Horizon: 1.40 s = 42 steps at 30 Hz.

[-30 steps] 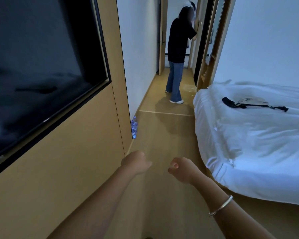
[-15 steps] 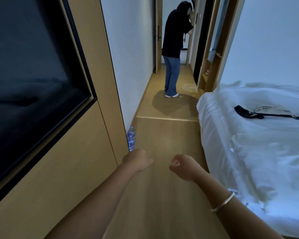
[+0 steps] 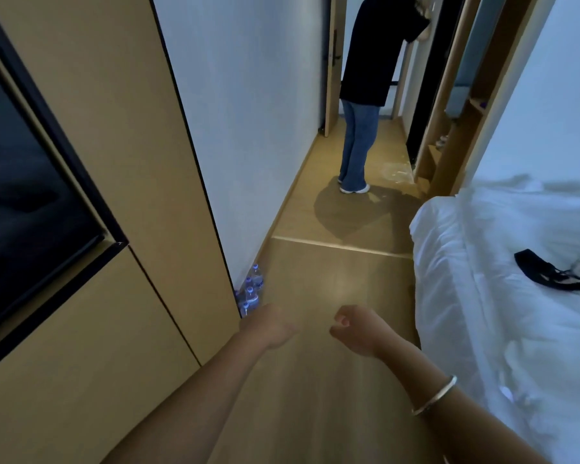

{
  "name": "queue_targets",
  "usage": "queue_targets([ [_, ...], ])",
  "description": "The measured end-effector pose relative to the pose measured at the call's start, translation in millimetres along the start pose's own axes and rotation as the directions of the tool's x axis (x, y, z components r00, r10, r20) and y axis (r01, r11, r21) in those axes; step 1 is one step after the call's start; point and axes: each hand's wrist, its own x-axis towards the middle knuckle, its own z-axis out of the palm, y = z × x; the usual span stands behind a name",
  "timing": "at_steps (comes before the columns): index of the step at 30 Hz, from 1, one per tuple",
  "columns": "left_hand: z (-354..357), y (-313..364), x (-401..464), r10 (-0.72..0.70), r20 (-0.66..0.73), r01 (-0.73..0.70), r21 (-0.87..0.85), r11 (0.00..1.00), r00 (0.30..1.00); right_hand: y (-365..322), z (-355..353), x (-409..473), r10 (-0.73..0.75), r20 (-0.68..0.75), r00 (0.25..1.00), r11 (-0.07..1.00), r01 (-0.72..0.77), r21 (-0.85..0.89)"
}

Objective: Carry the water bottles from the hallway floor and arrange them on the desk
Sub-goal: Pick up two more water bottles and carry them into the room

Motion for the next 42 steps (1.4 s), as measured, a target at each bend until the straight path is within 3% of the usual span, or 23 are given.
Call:
queue_targets([
  [8,-22.0,7.3,103.8,-0.135,-0.012,0.133,-0.107,0.985,0.991,3.4,-33.6,138.1,-0.046,0.145,0.988,0.993,0.061,-0.101],
  [14,-40.9,-6.5,196.7,-0.210,0.054,0.214,-0.089,0.973,0.976,-7.7,-48.0,243.5,-0.081,0.209,0.975,0.988,0.106,-0.114],
  [29,-153.9,-50.5,448.8,-0.340,0.098,0.352,-0.178,0.919,0.935,-106.8,-96.3,515.1,-0.149,0.332,0.931,0.947,0.231,-0.225],
  [37,-175.5,-75.5,506.0,-0.447,0.117,0.462,-0.267,0.846,0.887,-136.6,-95.8,606.3,-0.204,0.459,0.865,0.894,0.355,-0.272],
  [42,-173.5,-86.1,546.9,-0.554,0.120,0.555,-0.368,0.746,0.824,-149.1,-92.5,673.5,-0.210,0.583,0.785,0.851,0.440,-0.285],
])
